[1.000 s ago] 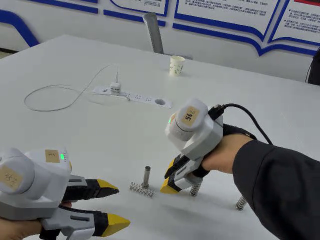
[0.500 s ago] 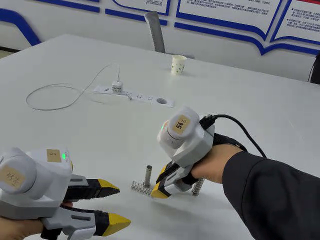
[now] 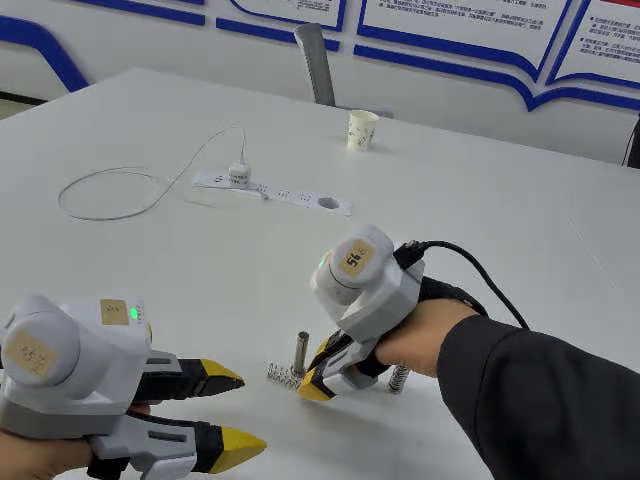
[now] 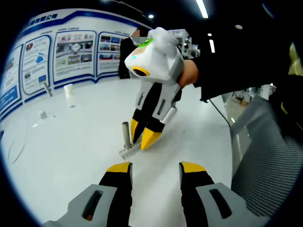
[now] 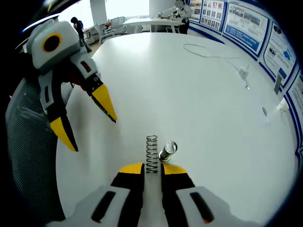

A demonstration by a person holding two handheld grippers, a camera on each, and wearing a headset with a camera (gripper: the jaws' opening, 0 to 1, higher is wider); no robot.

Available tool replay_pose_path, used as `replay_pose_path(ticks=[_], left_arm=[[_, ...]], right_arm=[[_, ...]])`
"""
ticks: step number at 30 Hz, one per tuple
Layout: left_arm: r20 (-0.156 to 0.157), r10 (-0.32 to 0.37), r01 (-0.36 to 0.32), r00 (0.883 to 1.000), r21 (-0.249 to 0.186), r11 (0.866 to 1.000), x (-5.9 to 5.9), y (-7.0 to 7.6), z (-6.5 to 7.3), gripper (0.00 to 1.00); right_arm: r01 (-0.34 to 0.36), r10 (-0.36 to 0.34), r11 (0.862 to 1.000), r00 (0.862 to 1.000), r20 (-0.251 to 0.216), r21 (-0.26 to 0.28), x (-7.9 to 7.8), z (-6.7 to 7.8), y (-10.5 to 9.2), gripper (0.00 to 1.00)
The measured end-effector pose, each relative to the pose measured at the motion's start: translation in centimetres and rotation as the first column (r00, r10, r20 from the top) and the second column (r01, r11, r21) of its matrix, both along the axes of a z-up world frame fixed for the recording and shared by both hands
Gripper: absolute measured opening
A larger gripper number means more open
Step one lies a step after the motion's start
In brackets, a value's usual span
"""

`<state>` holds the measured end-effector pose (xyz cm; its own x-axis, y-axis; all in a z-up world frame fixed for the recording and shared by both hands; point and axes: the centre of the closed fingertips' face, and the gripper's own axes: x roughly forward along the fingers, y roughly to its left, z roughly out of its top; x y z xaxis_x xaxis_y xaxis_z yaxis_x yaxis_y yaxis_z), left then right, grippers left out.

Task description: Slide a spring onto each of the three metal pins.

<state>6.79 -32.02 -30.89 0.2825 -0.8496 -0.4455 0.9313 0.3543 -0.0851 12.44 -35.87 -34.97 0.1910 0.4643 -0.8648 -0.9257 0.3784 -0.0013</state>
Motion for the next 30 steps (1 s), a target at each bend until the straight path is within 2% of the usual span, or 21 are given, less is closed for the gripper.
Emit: replay_pose_path(ticks=[7, 19, 30], left_arm=[[-0.001, -0.001, 0.001, 1.000, 0.003, 1.000, 0.1, 0.1, -0.2, 0.40], [-0.001, 0.000, 0.000, 1.000, 0.006, 1.000, 0.1, 0.2, -0.3, 0.40], [-0.002, -0.003, 0.003, 1.000, 0.015, 1.000, 0.1, 0.2, -0.5, 0.40]], right_arm=[[0.004, -0.004, 1.000, 1.000, -0.007, -0.007, -0.2, -0.5, -0.2, 0.14], [-0.002, 0.002, 1.000, 1.000, 0.007, -0.003, -0.1, -0.5, -0.2, 0.12], [-0.038, 0.038, 0.999, 0.999, 0.001, -0.036, -1.1, -0.3, -0.8, 0.12]])
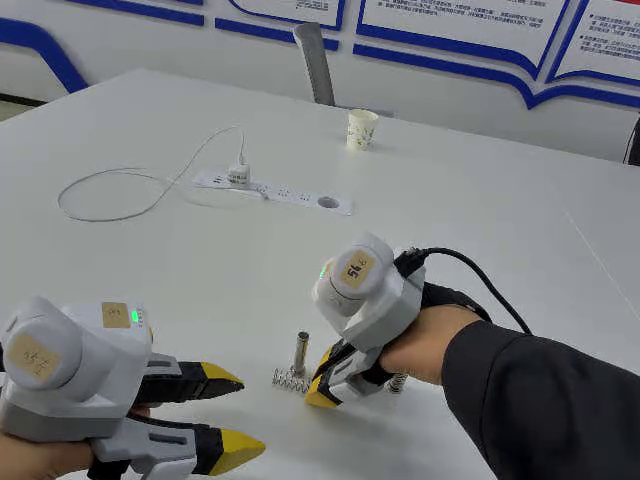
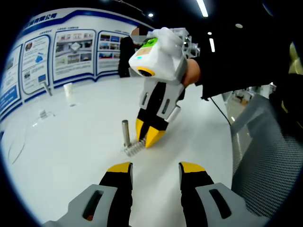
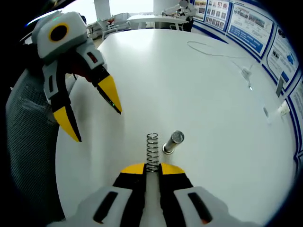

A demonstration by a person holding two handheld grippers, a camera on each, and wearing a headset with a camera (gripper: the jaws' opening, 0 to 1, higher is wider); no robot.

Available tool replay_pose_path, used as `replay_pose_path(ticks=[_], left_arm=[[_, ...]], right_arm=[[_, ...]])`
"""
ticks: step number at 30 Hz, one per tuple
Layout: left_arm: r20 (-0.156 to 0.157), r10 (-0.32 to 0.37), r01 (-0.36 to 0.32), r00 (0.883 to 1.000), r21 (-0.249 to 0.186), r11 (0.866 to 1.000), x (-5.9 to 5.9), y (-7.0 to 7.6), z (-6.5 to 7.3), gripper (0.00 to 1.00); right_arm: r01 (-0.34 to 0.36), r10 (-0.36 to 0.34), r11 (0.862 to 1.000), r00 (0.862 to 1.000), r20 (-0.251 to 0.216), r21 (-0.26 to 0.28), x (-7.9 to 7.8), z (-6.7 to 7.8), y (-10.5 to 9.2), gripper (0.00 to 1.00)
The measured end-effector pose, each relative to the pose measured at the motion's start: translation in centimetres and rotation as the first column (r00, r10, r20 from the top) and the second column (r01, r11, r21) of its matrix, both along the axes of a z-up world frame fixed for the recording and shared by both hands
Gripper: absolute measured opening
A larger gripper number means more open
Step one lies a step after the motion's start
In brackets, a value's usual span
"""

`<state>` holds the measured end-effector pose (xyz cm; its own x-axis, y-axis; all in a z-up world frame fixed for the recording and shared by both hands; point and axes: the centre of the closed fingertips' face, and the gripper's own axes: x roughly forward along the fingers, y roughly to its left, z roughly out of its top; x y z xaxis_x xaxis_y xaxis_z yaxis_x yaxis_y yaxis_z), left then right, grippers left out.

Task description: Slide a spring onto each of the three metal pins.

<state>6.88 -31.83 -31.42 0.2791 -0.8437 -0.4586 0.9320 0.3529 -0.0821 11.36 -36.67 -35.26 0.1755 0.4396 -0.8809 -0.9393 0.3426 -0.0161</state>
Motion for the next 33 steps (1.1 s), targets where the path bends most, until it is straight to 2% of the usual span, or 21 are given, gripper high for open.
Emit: replay_pose_path(ticks=[14, 23, 33], left_arm=[[0.002, -0.011, 0.011, 1.000, 0.004, 1.000, -0.4, -0.4, 0.2, 0.40], [0.005, -0.030, 0.030, 1.000, 0.010, 0.999, -0.8, -0.7, 0.1, 0.39], [0.019, -0.051, 0.051, 0.999, 0.005, 0.999, -1.0, -1.0, 0.4, 0.38]], right_arm=[[-0.083, 0.083, 0.996, 0.996, -0.018, -0.019, -2.6, 1.4, -0.5, 0.12], [-0.156, 0.156, 0.987, 0.988, -0.009, -0.026, -4.3, 2.6, 0.0, 0.12], [-0.210, 0.210, 0.977, 0.978, -0.009, -0.022, -5.4, 3.4, 0.6, 0.12]])
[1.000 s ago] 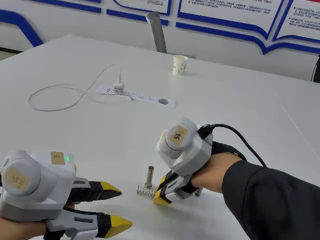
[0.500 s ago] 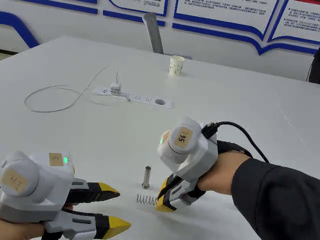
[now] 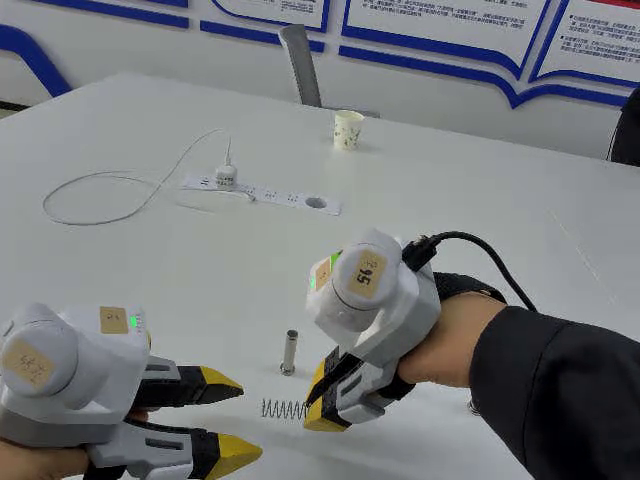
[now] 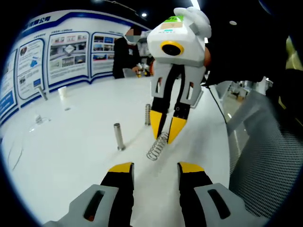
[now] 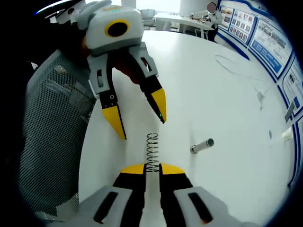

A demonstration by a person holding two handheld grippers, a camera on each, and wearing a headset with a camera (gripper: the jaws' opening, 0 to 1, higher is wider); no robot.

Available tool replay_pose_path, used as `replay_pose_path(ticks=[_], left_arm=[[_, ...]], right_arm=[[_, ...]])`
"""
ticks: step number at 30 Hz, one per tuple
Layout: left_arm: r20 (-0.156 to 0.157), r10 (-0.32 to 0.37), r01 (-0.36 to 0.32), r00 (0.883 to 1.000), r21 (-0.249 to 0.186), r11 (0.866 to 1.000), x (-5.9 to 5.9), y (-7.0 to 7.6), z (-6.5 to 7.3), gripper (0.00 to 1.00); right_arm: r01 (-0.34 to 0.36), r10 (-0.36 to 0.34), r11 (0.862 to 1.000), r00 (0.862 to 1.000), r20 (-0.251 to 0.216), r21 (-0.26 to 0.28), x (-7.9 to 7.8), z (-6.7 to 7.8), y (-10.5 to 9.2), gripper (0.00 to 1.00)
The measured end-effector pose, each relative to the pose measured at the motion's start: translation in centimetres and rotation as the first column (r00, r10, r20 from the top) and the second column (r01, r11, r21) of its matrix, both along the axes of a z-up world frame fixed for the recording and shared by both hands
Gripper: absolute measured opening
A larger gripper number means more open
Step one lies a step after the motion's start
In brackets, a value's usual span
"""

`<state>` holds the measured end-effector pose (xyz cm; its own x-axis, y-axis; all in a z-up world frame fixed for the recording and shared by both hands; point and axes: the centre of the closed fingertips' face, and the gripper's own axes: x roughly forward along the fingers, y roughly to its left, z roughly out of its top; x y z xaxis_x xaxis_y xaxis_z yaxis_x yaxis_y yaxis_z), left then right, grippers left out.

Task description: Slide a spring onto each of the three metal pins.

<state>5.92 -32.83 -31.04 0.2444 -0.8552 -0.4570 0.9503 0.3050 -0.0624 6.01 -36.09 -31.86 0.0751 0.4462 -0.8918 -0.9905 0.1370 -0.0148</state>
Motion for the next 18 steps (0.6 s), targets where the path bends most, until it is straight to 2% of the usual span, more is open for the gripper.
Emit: replay_pose_path(ticks=[9, 18], left_arm=[[0.007, -0.028, 0.028, 1.000, -0.006, 1.000, -0.4, -0.4, 0.2, 0.35], [0.020, -0.061, 0.061, 0.998, -0.012, 0.998, -0.8, -0.8, 0.4, 0.27]], right_arm=[[-0.039, 0.039, 0.999, 0.999, -0.002, 0.005, -0.7, 0.3, 0.5, 0.12], [-0.068, 0.068, 0.998, 0.998, -0.001, 0.006, -1.2, 0.6, 0.9, 0.12]])
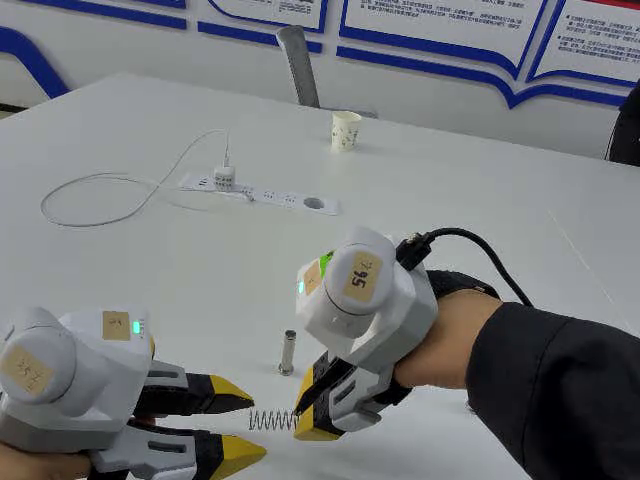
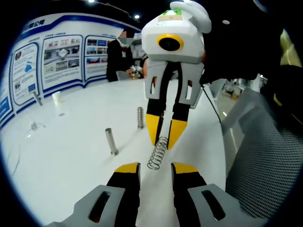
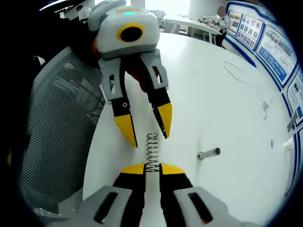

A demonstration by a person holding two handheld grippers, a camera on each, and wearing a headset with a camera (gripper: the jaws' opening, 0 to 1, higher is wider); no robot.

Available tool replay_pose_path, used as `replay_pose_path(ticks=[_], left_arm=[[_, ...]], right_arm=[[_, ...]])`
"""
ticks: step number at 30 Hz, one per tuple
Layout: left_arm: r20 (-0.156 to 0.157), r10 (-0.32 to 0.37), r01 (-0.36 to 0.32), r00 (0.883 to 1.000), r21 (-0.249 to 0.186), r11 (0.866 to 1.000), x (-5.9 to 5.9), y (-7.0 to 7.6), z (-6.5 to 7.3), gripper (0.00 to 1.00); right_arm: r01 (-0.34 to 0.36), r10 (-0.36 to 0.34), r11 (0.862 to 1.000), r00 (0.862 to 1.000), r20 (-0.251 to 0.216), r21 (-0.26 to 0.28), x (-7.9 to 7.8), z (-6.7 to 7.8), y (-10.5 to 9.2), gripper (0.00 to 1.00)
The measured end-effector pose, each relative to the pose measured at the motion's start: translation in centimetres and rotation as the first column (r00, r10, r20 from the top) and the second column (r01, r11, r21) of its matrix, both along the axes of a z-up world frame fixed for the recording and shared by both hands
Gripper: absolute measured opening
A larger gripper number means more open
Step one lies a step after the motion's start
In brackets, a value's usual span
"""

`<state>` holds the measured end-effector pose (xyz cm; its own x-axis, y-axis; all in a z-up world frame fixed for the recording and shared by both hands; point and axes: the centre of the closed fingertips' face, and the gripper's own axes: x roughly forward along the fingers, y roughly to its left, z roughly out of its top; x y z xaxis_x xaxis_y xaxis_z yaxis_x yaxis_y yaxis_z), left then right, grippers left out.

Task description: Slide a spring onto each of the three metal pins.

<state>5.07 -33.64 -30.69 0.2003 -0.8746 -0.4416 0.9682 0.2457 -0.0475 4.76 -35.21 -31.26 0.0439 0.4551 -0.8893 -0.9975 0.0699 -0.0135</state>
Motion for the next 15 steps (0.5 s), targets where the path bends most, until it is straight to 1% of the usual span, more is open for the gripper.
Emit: replay_pose_path(ticks=[7, 15], left_arm=[[0.011, -0.017, 0.017, 1.000, -0.017, 1.000, -0.20, -0.23, 0.32, 0.18], [0.014, -0.026, 0.027, 1.000, -0.020, 0.999, -0.30, -0.29, 0.34, 0.14]], right_arm=[[-0.014, 0.014, 1.000, 1.000, 0.001, 0.005, -0.21, 0.15, 0.19, 0.12], [-0.026, 0.026, 1.000, 1.000, -0.001, 0.004, -0.49, 0.24, 0.31, 0.12]])
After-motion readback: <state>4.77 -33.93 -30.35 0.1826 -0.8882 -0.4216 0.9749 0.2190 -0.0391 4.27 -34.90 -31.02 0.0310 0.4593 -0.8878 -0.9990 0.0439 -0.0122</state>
